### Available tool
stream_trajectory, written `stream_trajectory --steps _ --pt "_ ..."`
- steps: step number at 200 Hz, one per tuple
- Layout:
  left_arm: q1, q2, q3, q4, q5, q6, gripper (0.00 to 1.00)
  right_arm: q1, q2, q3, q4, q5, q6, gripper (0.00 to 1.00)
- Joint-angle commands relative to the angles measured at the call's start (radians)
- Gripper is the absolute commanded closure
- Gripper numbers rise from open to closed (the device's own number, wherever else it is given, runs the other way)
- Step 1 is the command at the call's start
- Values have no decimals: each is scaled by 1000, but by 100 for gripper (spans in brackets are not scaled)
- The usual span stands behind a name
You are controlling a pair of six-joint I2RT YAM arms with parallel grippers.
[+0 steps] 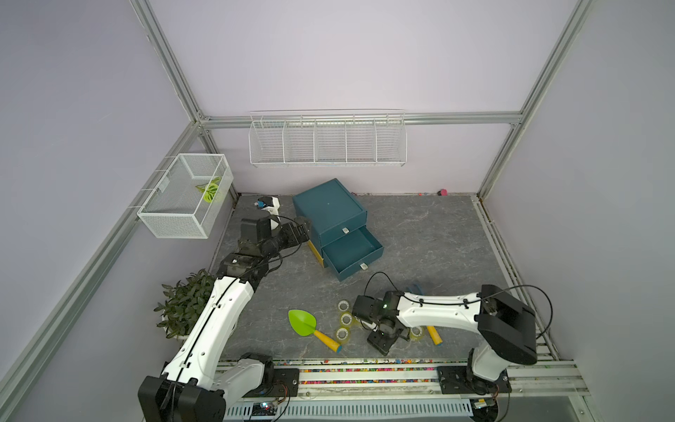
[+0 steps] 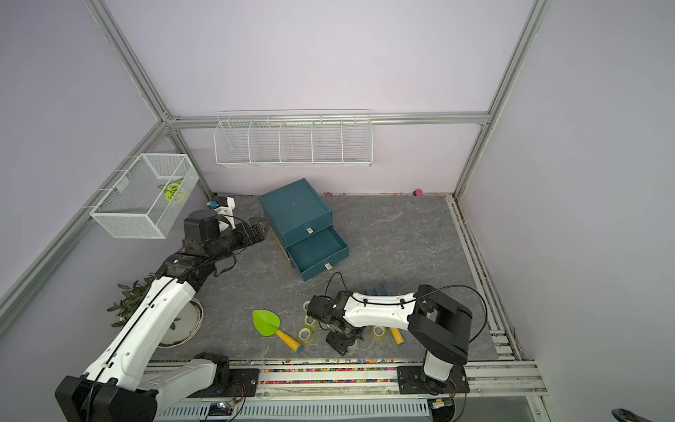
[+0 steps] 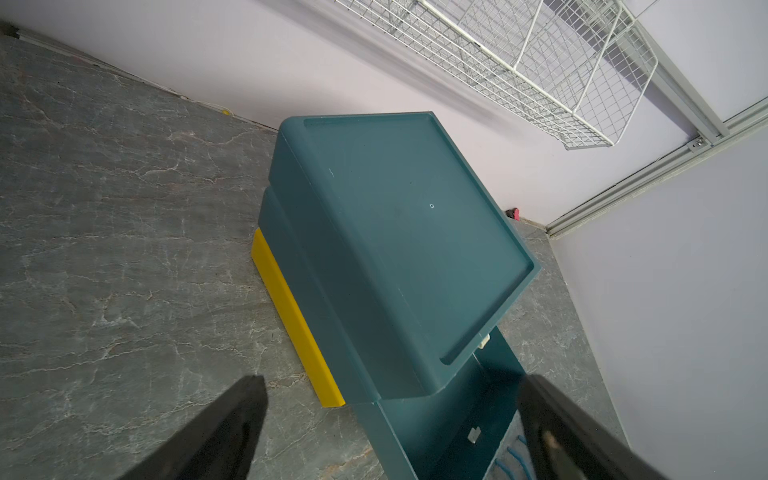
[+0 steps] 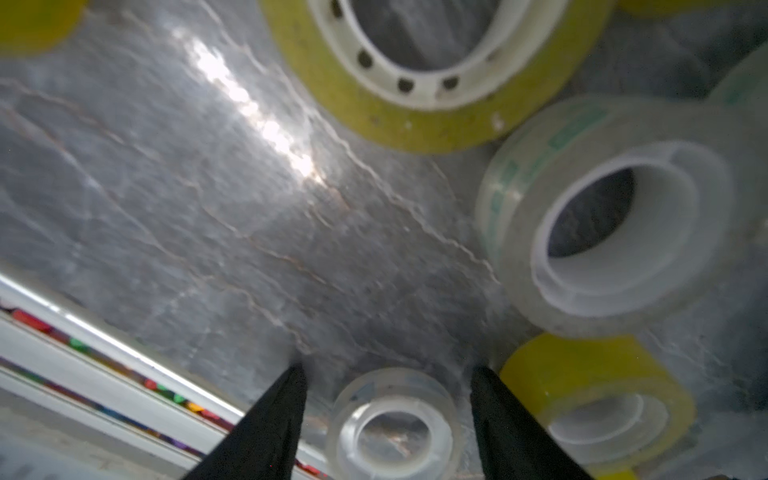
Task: Place the transparent tape into the drawer according to color
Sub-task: Pick up the tape at the center of the board.
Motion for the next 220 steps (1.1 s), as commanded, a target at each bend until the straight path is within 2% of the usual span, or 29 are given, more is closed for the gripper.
stream_trajectory --steps 1,45,104,167,195,220 --pt "2 10 -11 9 5 15 0 2 29 -13 -21 32 -1 34" --pt "3 14 -8 10 9 13 0 3 -16 -49 -50 32 16 32" --pt "3 14 -8 10 9 13 0 3 -66 -116 -58 -10 52 34" --pt "4 18 -8 10 8 17 0 4 -51 -126 1 -23 64 56" --pt "4 20 -6 8 9 15 0 -11 -119 -105 19 -10 63 61" --pt "4 24 -6 7 11 13 0 -56 -241 -83 39 -42 69 64"
